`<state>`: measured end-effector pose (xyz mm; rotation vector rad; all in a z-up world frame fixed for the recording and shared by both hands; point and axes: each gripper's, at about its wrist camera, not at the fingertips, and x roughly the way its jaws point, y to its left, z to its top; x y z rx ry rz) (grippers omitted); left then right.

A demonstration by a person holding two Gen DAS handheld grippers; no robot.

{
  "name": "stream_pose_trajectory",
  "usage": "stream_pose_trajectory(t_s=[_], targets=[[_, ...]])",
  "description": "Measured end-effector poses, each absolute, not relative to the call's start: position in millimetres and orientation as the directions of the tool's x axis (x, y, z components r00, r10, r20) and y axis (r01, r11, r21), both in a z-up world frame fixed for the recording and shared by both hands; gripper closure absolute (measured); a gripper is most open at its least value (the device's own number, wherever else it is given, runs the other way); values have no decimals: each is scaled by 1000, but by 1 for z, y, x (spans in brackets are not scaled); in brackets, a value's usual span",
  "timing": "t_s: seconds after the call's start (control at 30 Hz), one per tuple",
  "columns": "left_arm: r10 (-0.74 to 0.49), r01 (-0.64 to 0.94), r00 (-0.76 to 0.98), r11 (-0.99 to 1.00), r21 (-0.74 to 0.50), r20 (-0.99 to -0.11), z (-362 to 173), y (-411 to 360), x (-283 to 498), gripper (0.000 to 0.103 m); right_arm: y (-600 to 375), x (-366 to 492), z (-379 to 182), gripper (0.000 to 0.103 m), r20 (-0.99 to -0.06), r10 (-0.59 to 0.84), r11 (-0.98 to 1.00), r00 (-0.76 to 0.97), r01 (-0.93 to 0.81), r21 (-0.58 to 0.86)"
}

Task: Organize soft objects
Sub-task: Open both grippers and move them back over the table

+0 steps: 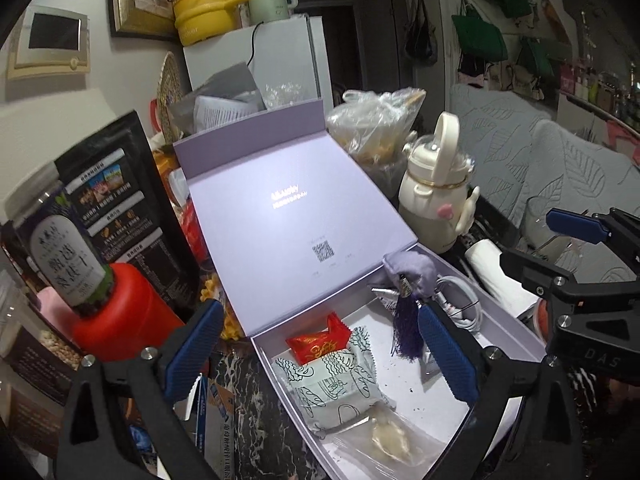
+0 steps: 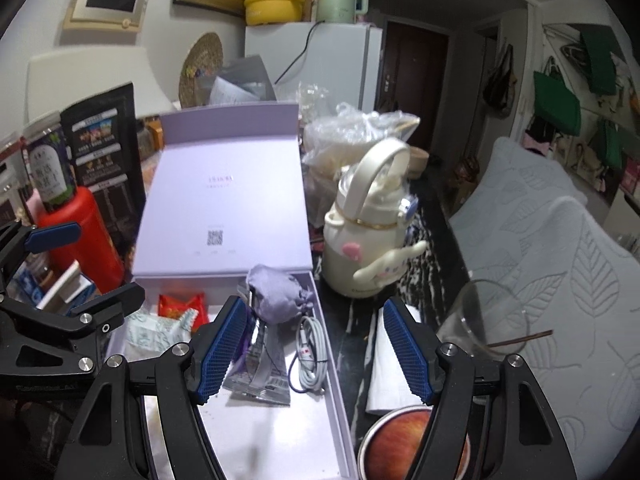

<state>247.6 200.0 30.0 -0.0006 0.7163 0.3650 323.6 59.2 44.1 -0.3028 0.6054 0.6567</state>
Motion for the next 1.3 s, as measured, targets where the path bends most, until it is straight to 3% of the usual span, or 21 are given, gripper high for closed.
stream_pose_trajectory(t_s=[0.23, 0.53, 0.97, 1.3], targets=[[335, -315, 772, 940, 132, -540, 67, 180, 215, 4, 45, 293, 74, 31, -555, 490, 763, 672, -639, -99], [310, -285, 822, 950, 126, -478, 106, 154, 170, 4, 14, 247, 113, 28, -492, 501, 781, 712, -617, -99], [262, -243, 857, 965, 100, -445, 135, 126, 105, 4, -35, 167, 146, 17, -414, 494, 799, 765, -587, -132], [188, -167, 880, 982, 88, -435, 137, 96, 63, 4, -68, 114, 146, 13, -408, 457, 820, 790, -552, -149]])
